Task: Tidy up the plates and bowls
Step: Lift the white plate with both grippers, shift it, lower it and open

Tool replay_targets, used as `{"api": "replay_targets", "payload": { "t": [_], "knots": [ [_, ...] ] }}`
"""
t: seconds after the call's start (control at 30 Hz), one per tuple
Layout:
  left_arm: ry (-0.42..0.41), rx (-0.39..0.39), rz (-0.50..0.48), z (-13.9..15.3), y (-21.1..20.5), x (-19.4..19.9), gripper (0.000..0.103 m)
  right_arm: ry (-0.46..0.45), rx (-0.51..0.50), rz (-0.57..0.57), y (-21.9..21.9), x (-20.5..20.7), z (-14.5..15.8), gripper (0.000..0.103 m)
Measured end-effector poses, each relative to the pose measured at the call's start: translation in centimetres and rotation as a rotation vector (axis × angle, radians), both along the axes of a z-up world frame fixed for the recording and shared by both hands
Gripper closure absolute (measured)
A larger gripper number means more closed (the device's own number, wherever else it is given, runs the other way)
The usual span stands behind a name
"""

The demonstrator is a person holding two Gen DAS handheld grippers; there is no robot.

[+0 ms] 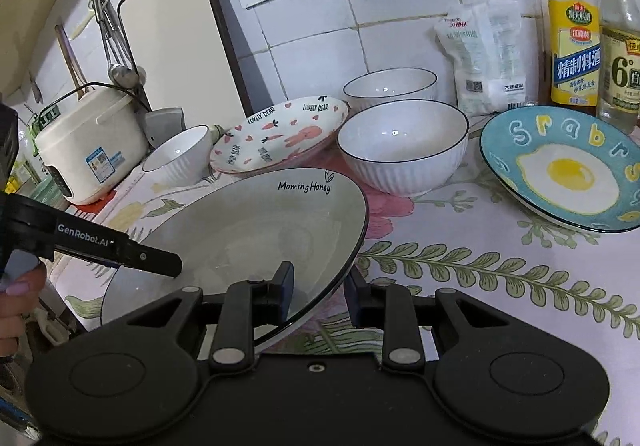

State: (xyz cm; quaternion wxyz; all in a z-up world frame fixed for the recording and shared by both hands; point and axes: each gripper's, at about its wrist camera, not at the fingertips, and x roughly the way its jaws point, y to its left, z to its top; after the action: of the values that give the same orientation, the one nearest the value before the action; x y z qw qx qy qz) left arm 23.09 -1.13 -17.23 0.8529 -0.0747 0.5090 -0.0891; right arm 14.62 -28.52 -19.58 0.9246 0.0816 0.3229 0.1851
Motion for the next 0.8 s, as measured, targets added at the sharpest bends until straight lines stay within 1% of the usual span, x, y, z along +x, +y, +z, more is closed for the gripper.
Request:
{"api": "replay_targets", "payload": {
  "t": [0.13, 0.23, 0.33, 0.43, 0.53, 0.6, 0.67, 0.8],
  "knots": [
    [-0.022, 0.011, -0.003, -0.4, -0.2, 0.0, 0.072, 0.002, 0.001, 0.024, -0.4, 0.6, -0.5, 0.070],
    [0.002, 0.010, 0.001, -1.0, -0.3, 0.1, 0.072, 0.018, -0.007, 0.033, -0.4, 0.7, -0.8, 0.070],
    [0.004, 0.017, -0.003, -1.6, -0.5, 0.0, 0.072, 0.037, -0.009, 0.032, -0.5, 1.0, -1.4, 0.071],
    [-0.001, 0.014, -0.007, -1.8, -0.5, -0.2, 0.072, 0.030, -0.032, 0.034, -0.4, 0.8, -1.6, 0.071],
    [0.024, 0.003, -0.013, -2.0, -0.4, -0.3, 0.072, 0.036, -0.051, 0.029, -0.3, 1.0, -1.5, 0.071],
    [0.040, 0.025, -0.020, -2.3, -0.8, -0.4, 0.072, 0.040, -0.081, 0.021, -0.2, 1.2, -1.6, 0.071],
    [0.031, 0.050, -0.036, -2.3, -1.2, -0.6, 0.072, 0.050, -0.113, 0.013, 0.2, 1.3, -1.6, 0.071],
    [0.039, 0.071, -0.067, -2.1, -1.4, -0.5, 0.072, 0.076, -0.124, -0.003, 0.1, 1.3, -1.9, 0.071]
  ]
}}
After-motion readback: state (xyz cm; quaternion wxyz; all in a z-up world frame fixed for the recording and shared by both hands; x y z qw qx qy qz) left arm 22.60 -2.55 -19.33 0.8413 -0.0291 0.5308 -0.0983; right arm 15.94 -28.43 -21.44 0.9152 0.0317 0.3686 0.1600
